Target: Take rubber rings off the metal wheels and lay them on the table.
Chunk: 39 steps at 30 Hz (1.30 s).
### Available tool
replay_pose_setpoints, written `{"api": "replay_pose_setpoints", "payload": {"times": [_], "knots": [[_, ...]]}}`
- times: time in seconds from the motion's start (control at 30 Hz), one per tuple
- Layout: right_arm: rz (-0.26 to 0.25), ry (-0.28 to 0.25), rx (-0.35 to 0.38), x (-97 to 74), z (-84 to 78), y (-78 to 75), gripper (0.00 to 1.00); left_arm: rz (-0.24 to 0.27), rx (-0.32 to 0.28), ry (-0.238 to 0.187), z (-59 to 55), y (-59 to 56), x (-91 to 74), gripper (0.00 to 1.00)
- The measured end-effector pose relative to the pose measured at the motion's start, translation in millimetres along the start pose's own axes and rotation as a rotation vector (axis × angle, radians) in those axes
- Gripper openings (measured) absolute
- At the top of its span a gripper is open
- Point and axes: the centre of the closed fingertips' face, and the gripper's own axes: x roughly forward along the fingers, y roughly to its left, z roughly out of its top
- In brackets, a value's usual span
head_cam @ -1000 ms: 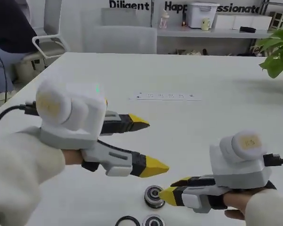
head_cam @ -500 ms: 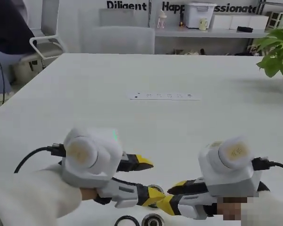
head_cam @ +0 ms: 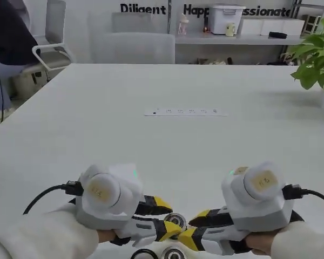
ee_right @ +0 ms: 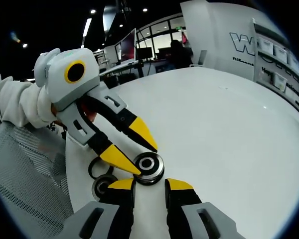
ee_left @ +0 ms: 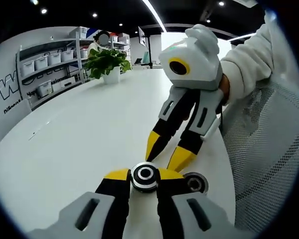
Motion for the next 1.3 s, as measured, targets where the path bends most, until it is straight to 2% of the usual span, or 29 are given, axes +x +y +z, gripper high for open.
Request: {"api": "replay_pose_setpoints", "payload": {"times": [0.1, 0.27, 0.3, 0.37, 0.57, 0.73, 0.87, 1.2, 1.3], "knots": [[-0.002, -0.004, -0.011, 0.7, 0.3, 0.8, 0.22, -0.015, -0.026, -0.008, -0.7, -2.0, -0.2, 0.11], [-0.002, -0.013, -0.020, 1.4, 1.2, 1.1, 0.21, -0.014, -0.037, -0.011, -0.2, -2.7, 0.5, 0.09], [-0.003, -0.014, -0.023, 1.6, 1.2, 0.9, 0.21, -0.010, -0.022, -0.015, 0.7, -1.6, 0.3, 0.08], [-0.002, -0.017, -0.021, 1.9, 1.3, 0.8, 0.20, -0.010, -0.041, -0.010, 0.7, -2.7, -1.3, 0.08], [0.013, -0.015, 0.000, 1.4, 1.6, 3.8, 0.19, -0.011, -0.037, -0.011, 1.0, -3.4, -1.6, 0.08], [0.012, -0.016, -0.006, -1.3, 3.2, 3.1, 0.14, -0.011, -0.042, -0.016, 0.7, -2.8, -1.2, 0.08], [-0.004, -0.011, -0.045, 0.8, 2.0, 2.6, 0.15, -0.010, -0.045, -0.018, 0.9, -3.0, -1.0, 0.08], [-0.002, -0.017, -0.120, 0.6, 2.4, 2.4, 0.15, -0.005, -0.057, -0.020, 0.4, -2.9, -0.4, 0.08], [-0.004, -0.015, -0.119, 0.6, 2.5, 2.1, 0.14, -0.004, -0.059, -0.021, 0.2, -2.9, -0.2, 0.08]]}}
